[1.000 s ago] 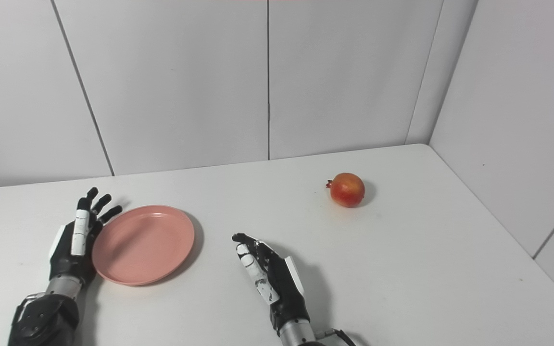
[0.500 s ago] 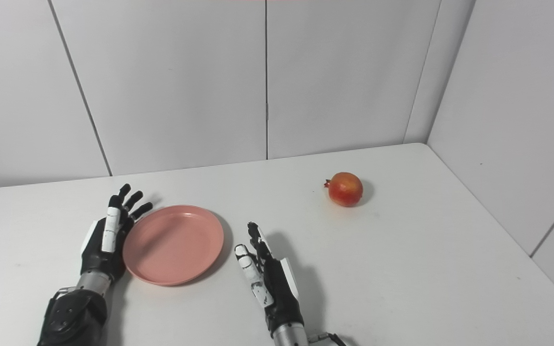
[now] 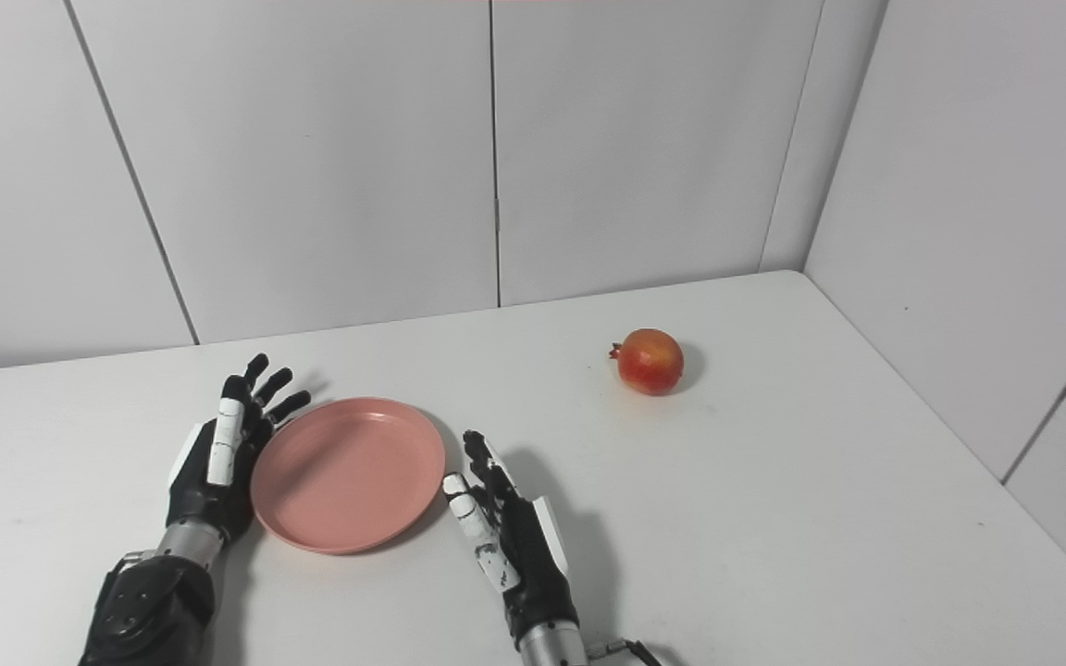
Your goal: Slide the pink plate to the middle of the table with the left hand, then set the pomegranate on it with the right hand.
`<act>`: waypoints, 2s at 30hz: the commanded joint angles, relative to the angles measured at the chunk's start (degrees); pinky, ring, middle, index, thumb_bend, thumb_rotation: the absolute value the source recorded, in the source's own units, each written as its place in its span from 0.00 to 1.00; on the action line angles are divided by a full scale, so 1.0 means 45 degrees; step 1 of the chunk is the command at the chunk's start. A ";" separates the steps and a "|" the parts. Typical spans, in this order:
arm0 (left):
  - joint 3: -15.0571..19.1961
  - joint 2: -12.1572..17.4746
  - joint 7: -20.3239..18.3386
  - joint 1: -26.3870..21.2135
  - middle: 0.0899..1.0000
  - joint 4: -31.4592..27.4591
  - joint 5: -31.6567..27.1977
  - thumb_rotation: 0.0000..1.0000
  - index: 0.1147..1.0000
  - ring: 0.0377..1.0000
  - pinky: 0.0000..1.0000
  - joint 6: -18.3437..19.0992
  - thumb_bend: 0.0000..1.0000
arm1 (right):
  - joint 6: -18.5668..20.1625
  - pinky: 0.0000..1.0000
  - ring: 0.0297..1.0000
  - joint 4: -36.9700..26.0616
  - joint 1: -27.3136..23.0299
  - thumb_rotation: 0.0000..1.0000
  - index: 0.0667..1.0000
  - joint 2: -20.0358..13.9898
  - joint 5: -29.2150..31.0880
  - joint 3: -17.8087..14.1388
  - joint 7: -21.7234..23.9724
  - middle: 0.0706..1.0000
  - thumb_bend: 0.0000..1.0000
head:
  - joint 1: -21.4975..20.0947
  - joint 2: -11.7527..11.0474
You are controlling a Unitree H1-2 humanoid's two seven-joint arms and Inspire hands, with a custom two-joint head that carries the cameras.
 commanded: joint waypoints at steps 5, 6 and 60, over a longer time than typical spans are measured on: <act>0.0066 0.0113 -0.0172 -0.0252 0.95 0.0144 -0.0017 0.92 1.00 0.86 0.82 0.0230 0.83 | -0.0474 0.98 0.95 -0.0196 -0.0228 0.85 0.89 0.0182 0.0071 0.0009 -0.0020 0.93 0.75 | 0.0026 -0.0028; 0.0073 0.0115 -0.0184 -0.0246 0.95 0.0149 -0.0016 0.92 1.00 0.86 0.82 0.0225 0.83 | -0.0465 0.98 0.95 -0.0195 -0.0228 0.84 0.89 0.0183 0.0079 0.0004 -0.0020 0.93 0.75 | 0.0026 -0.0028; 0.0326 0.0212 -0.0479 -0.0501 0.94 0.1250 -0.0020 0.92 1.00 0.86 0.84 -0.0269 0.82 | 0.2053 0.79 0.84 -0.1445 -0.5432 0.81 0.79 -0.4638 -0.9704 -0.0599 -0.0367 0.84 0.83 | 0.0238 -0.0436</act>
